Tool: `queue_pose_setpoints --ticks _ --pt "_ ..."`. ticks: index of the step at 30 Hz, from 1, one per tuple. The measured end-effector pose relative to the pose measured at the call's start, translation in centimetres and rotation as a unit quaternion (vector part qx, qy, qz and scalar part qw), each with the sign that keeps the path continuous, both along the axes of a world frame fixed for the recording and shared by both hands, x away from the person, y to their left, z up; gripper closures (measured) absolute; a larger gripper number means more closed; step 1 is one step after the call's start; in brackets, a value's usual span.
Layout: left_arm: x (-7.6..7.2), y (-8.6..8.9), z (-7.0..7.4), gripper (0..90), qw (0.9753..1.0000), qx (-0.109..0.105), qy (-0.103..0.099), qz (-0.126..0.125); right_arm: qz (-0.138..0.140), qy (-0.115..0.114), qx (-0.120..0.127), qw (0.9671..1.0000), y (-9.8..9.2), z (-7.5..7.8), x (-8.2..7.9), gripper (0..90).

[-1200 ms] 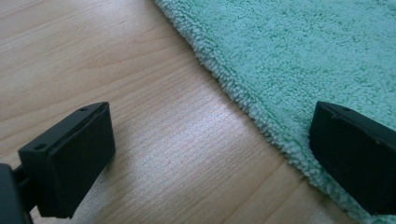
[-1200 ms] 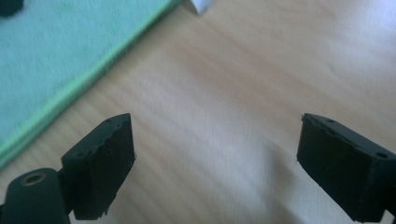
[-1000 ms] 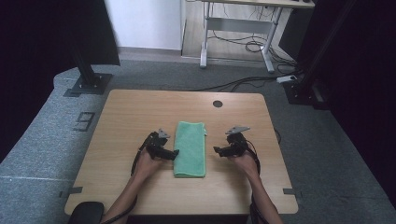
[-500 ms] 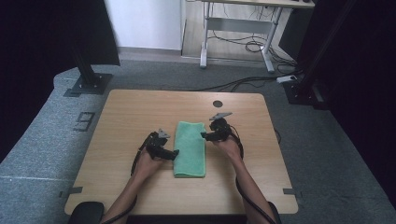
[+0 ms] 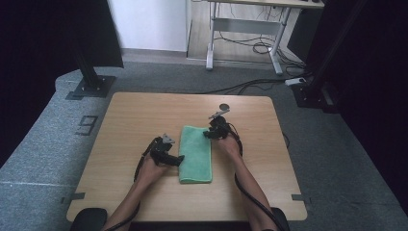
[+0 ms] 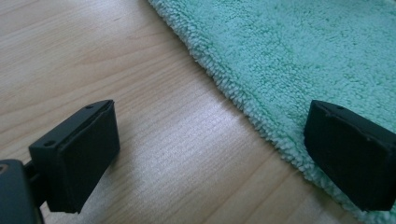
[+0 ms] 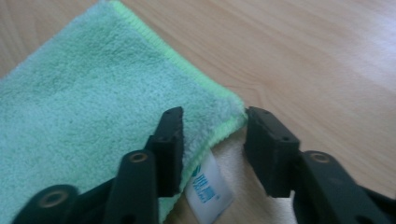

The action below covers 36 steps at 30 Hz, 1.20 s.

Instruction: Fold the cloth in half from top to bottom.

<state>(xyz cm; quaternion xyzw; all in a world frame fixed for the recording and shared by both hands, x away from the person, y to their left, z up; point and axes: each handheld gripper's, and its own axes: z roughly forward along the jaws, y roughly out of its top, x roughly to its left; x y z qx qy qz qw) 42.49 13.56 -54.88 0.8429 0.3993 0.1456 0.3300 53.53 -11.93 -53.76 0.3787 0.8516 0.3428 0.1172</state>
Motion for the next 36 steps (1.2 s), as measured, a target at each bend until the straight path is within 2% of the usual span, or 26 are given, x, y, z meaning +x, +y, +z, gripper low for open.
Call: queue_pose_setpoints --ticks 6,7,10,15,21,24,27,28,31,36 --pt "-0.6 0.2 0.0 3.9 1.0000 0.002 0.002 -0.004 0.011 0.011 0.007 0.9999 0.0 0.0 -0.7 71.1" --pt "-0.7 0.2 0.1 3.9 1.0000 0.003 0.003 -0.005 0.018 0.017 0.010 0.9996 0.0 0.0 -1.1 75.1" --pt "-1.1 0.4 0.1 3.9 0.9999 0.005 0.007 -0.008 0.026 0.024 0.014 0.9993 -0.1 0.1 -1.8 79.7" --pt "-1.6 0.5 0.1 3.9 0.9999 0.006 0.007 -0.010 0.024 0.032 0.028 0.9988 -0.4 0.0 -2.5 84.7" --pt "-1.8 0.5 0.1 3.9 1.0000 0.003 0.003 -0.007 0.026 0.019 0.009 0.9995 -0.1 0.4 -3.2 86.4" --pt "-1.8 0.5 0.1 4.0 1.0000 0.003 0.003 -0.006 0.029 0.012 0.012 0.9994 -0.1 0.8 -3.3 86.5" --pt "-1.9 0.5 0.0 3.9 1.0000 0.003 0.001 -0.005 0.036 0.001 0.022 0.9991 -0.2 2.1 -3.8 86.4" --pt "-1.9 0.5 0.0 3.9 1.0000 0.003 0.001 -0.005 0.036 0.001 0.022 0.9991 -0.2 2.1 -3.8 86.4" --pt "-1.9 0.5 0.0 4.0 1.0000 0.003 0.000 -0.003 0.047 -0.011 0.032 0.9984 -0.2 3.6 -4.7 86.4" --pt "-2.0 0.5 0.0 4.0 1.0000 0.002 0.000 -0.001 0.062 -0.023 0.040 0.9970 -0.1 4.7 -5.8 86.4"
